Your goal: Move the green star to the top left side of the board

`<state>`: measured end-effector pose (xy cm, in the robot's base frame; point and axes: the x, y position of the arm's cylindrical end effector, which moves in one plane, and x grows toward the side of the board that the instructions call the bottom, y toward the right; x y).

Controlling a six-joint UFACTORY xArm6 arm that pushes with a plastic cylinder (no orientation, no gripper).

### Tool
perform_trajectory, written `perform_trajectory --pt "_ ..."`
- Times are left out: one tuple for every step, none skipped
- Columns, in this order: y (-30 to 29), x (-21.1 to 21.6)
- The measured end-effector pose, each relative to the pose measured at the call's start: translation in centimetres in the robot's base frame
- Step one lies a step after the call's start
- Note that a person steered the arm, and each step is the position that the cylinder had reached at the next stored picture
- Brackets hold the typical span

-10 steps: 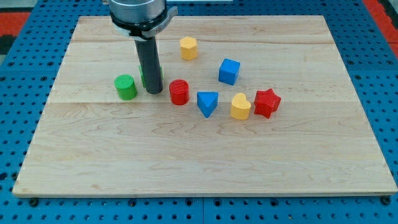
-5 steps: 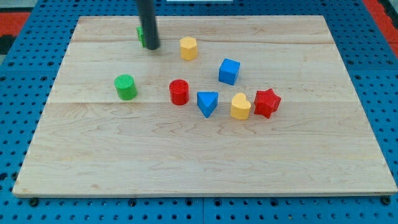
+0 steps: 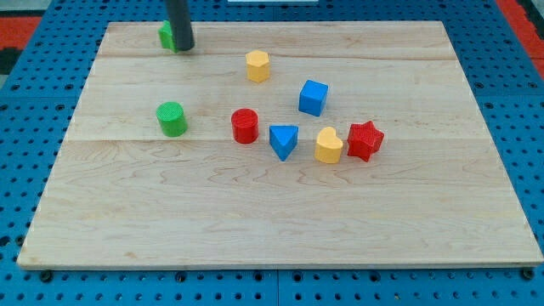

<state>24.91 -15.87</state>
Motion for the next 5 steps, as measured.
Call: perform_trajectory --pt "-4.5 0.5" --pt "-4.0 1.1" --pt "-2.6 1.4" --pt "-2.0 2.0" --pt "-1.8 2.0"
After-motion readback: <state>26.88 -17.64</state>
